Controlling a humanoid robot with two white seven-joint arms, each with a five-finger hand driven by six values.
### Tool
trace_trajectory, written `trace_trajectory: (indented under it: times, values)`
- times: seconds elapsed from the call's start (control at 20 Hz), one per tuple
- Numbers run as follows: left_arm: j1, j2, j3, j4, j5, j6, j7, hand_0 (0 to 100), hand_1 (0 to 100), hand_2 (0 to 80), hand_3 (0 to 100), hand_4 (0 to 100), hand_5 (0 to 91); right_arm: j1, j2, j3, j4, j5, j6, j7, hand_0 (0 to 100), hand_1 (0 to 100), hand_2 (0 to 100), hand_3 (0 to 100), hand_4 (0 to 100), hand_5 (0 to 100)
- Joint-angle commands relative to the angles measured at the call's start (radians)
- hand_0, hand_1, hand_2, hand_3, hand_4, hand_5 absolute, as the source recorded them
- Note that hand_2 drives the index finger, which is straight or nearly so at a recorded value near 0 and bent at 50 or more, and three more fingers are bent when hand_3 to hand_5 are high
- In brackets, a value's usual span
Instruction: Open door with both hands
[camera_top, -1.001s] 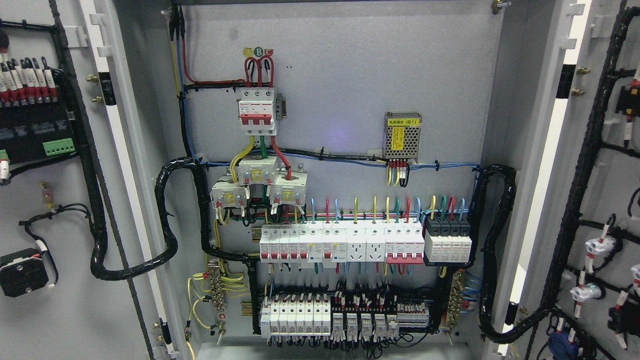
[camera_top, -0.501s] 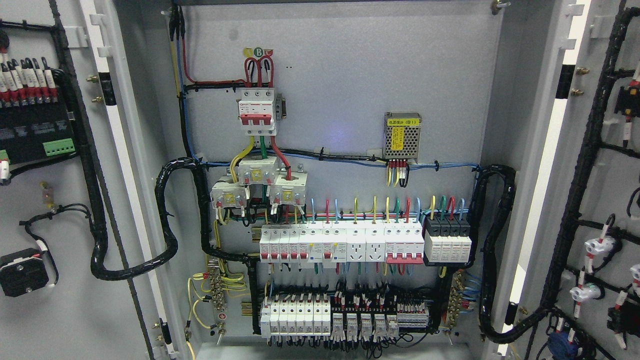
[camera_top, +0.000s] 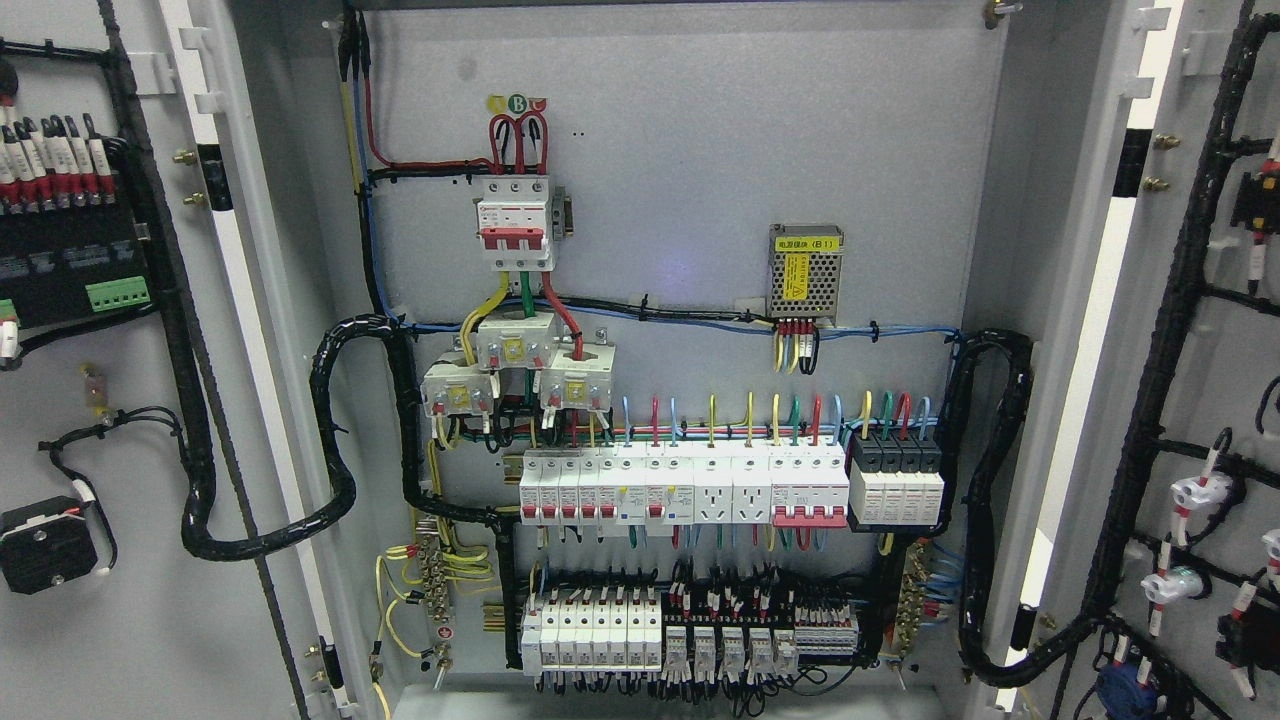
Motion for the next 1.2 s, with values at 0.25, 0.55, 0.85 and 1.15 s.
trace_trajectory:
  times: [0.25,0.55,0.85,1.15]
  values:
    - [-0.253,-0.101,0.041,0.578,-0.012,0.1,0.006,0,0,0.0,0,3,0.0,-0.204,0.088,-0.021,0.495,0.062,0.187,-0.158,23,0,0,0,0,0]
    - [-0.356,-0.114,0.069,0.735,-0.01,0.165,0.004,0,0,0.0,0,3,0.0,-0.251,0.094,-0.024,0.521,0.132,0.345,-0.167,23,0,0,0,0,0]
    - [-0.374,-0.117,0.087,0.755,-0.007,0.275,0.002,0,0,0.0,0,3,0.0,-0.316,0.109,-0.024,0.578,0.215,0.469,-0.228,23,0,0,0,0,0]
    - [-0.382,-0.117,0.099,0.766,-0.01,0.367,0.002,0,0,0.0,0,3,0.0,-0.334,0.126,-0.022,0.581,0.232,0.551,-0.279,23,0,0,0,0,0]
